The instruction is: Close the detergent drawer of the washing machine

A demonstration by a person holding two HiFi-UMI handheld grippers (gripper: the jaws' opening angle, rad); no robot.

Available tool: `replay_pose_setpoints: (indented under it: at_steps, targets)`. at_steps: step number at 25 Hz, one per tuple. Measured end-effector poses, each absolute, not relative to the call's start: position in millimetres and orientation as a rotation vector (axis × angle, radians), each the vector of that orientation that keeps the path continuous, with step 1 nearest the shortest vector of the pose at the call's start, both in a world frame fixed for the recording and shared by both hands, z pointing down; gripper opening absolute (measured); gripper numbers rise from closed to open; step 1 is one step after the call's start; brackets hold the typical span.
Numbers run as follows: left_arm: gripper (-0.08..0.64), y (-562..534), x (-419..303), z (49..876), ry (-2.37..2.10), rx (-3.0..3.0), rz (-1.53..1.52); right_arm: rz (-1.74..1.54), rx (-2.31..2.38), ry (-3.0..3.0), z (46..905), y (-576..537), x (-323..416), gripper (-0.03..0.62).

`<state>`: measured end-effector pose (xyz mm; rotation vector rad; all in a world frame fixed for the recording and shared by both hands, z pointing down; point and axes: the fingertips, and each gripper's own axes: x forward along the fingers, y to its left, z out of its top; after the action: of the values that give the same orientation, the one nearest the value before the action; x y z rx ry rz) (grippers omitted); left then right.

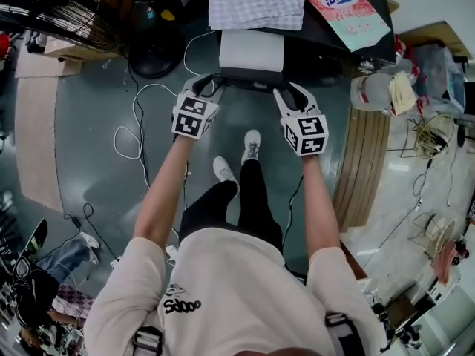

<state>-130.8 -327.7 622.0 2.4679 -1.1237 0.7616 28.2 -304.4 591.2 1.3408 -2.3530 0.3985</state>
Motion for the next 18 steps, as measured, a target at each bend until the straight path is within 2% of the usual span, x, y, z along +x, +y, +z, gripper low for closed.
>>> replay_pose_setpoints:
  at_steps: [7,18]
  targets:
    - [0.152,-351.9,-127.0,621.8,-1.145,2.438,0.731,0.414,1.327,-2.398,591.2,-332.4,35.4,0.146]
    - [0.153,-393.6,-123.4,615.7,-1.189,2.398,0.719,0.407,1.395,-2.365,581.7,-376.1,40.6,0.147]
